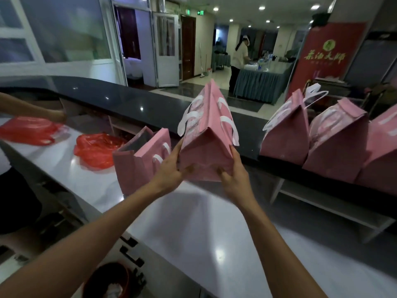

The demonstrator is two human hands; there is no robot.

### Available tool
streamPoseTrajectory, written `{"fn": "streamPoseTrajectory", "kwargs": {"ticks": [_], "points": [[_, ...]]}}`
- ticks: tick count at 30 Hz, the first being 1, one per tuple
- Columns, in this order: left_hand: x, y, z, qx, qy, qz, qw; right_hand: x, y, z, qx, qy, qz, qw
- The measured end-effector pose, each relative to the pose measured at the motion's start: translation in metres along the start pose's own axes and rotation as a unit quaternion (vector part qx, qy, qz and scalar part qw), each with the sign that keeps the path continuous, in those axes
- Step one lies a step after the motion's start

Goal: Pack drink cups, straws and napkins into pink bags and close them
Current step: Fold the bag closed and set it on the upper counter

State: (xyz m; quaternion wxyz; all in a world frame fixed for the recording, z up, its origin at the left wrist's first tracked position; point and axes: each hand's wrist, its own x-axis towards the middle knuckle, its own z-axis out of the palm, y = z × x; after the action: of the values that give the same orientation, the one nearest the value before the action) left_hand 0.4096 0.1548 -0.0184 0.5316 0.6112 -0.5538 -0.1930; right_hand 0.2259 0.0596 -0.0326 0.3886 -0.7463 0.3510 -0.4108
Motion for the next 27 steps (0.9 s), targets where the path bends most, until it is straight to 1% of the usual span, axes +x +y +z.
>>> {"fn": "streamPoseTrajectory", "kwargs": {"ticks": [4, 7, 11, 16, 22, 27], "points": [[0.071, -0.019, 0.006, 0.020, -0.032, 0.015, 0.999, 0.053, 0.010, -0.005, -0.021, 0.036, 0.007, 0.999], [0.113, -0.035, 0.022, -0.010, -0.064, 0.012, 0.998, 0.079, 0.026, -0.008, -0.031, 0.066, 0.036, 0.997], [0.158, -0.049, 0.044, -0.044, -0.107, 0.030, 0.993, 0.109, 0.046, -0.013, -0.051, 0.107, 0.072, 0.990], [0.203, -0.065, 0.060, -0.052, -0.142, 0.045, 0.987, 0.139, 0.066, -0.014, -0.073, 0.162, 0.095, 0.979], [0.239, -0.078, 0.077, -0.057, -0.154, 0.056, 0.985, 0.157, 0.066, -0.009, -0.091, 0.207, 0.100, 0.969], [0.256, -0.081, 0.085, -0.061, -0.137, 0.064, 0.987, 0.159, 0.064, -0.002, -0.153, 0.242, 0.078, 0.955]]}}
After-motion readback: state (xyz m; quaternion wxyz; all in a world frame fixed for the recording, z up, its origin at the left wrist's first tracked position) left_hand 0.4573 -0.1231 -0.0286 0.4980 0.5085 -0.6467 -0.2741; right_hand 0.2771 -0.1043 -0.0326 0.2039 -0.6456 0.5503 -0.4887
